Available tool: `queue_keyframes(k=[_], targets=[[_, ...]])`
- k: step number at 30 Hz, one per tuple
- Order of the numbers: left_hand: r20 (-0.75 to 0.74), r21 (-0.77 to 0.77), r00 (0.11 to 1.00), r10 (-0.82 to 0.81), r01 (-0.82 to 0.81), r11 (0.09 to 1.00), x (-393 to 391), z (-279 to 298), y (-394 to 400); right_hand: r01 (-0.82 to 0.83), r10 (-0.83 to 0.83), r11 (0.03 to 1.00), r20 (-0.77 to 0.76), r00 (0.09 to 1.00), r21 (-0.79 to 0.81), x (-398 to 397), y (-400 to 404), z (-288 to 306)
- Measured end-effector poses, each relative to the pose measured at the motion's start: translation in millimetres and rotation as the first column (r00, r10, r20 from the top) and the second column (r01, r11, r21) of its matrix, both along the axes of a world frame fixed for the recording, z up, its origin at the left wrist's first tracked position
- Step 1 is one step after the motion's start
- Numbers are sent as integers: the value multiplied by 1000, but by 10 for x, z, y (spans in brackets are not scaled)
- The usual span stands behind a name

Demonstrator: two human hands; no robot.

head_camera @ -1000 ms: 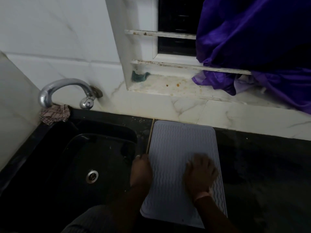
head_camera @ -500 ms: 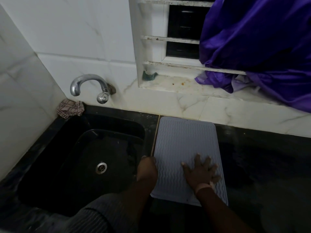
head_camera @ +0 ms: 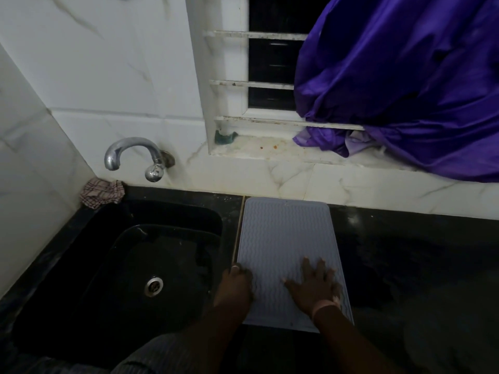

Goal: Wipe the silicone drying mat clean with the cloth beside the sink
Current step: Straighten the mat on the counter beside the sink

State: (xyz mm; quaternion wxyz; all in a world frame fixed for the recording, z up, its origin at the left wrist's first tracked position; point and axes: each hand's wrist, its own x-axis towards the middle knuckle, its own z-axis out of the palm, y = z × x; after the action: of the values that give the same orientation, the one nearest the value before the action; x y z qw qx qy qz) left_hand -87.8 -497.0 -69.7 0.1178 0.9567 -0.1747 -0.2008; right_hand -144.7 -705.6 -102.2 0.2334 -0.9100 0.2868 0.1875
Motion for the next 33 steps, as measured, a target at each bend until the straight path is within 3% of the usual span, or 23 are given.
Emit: queue_keyframes(k=[15,21,26,33], targets=[[13,12,1000,2,-2,1000,-94,62,4,-26,26,1000,33,999,8,-134,-1,23],[-89,31,996,-27,30,999,-185,-45,116,-39,63,993,205,977,-115,-380,173,-77],[-71,93,995,-74,80,992,-230,-38,115,-135,159,977,142,977,-167,-508,183,-183],[-63,138,997,-46,55,989,-302,-46,52,-164,174,980,86,981,-113,-499,166,-106]])
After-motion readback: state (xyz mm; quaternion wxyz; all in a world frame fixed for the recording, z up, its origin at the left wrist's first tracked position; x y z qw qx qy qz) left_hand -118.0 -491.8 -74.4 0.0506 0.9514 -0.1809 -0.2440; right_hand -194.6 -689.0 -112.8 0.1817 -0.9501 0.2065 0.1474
